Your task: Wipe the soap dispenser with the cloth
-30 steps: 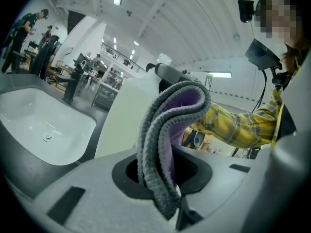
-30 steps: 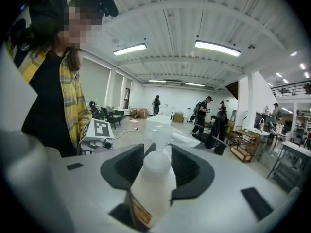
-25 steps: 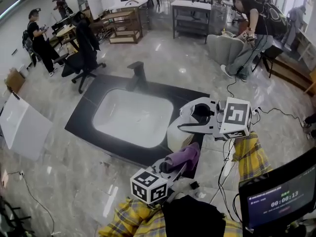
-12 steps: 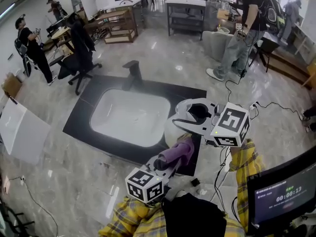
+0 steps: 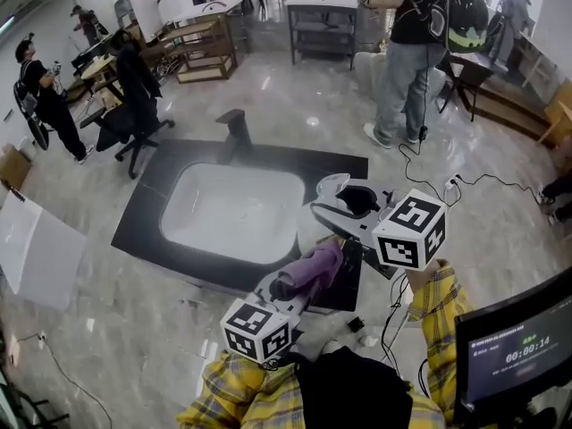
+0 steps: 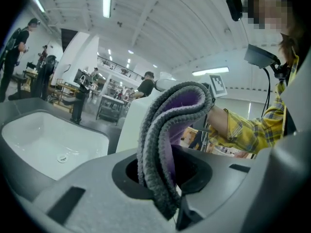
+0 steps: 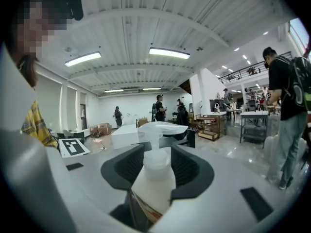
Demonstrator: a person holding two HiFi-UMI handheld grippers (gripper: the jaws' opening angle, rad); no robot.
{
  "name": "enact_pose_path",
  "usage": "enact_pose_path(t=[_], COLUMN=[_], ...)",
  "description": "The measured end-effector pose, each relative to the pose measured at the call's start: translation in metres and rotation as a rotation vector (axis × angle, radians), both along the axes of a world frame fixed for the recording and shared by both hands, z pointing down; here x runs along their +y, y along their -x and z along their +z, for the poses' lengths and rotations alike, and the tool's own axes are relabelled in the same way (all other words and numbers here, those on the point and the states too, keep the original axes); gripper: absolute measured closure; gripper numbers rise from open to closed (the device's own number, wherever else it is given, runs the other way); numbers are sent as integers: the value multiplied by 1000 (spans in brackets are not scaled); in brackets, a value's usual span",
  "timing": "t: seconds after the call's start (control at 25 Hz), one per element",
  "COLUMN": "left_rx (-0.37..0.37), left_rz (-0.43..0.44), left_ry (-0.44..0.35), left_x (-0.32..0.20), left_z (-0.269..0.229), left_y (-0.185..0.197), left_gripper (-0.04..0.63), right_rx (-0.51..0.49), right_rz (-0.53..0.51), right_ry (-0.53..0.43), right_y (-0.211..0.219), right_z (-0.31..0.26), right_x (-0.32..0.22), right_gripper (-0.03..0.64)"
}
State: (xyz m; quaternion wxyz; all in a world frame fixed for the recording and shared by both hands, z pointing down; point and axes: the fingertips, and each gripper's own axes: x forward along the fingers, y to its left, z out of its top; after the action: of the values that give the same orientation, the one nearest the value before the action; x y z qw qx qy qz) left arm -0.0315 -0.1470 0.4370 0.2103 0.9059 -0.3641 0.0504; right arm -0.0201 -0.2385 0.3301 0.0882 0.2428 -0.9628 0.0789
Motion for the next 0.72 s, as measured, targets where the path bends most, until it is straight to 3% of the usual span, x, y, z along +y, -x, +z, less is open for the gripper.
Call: enact_pose_path(t=[0.24,0.72], left_rx=[-12,-162], left_rz=[24,65], left_ry=[-14,-110], left_x=[-2,-11], left_z=[-8,-25], left_y=[6,13], left_gripper=[523,523], right_rx=[-8,-27], right_rz=[105,316], right_ry=[27,81], right_y=[-2,-6], right_z=[-2,-1], right_x=[-1,-3], right_gripper=[459,459])
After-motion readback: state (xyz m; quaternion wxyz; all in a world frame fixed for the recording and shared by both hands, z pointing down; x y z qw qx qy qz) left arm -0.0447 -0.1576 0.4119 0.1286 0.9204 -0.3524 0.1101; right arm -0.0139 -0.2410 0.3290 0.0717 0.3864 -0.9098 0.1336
